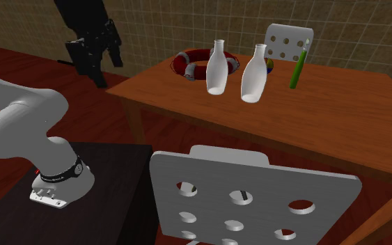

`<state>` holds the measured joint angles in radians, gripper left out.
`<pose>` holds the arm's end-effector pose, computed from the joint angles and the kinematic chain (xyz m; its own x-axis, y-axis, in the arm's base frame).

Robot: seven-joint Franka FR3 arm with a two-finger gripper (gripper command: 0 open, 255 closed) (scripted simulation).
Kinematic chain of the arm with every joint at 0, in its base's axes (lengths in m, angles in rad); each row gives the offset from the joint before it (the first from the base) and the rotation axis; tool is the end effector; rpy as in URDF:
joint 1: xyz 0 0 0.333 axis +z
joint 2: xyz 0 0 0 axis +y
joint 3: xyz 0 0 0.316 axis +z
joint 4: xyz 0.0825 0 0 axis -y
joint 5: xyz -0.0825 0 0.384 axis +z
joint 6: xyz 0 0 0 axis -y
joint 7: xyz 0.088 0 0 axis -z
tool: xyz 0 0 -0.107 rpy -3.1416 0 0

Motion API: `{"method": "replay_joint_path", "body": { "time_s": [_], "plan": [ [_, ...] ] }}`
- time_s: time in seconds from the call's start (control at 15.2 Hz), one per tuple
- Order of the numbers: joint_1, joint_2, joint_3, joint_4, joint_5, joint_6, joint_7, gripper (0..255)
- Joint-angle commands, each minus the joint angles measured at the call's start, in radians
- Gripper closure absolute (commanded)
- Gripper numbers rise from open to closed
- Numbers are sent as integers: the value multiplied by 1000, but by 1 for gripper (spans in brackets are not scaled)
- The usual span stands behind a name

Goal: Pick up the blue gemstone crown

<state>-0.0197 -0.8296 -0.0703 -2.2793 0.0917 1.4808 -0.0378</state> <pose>0.2844 -0.0241 0.6316 0.9991 -0.0231 0.0360 -0.0178 -0.9898 -0.1411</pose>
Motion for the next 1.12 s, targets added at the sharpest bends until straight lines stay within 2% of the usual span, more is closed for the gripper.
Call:
{"method": "replay_joint_path", "body": {
  "time_s": [0.0, 0.53, 1.06],
  "plan": [
    [0, 0, 0, 0, 0, 0, 0, 0],
    [21, 132, 48, -141, 39, 276, 21, 0],
    [47, 353, 92, -193, 78, 553, 34, 0]
  ]
}}
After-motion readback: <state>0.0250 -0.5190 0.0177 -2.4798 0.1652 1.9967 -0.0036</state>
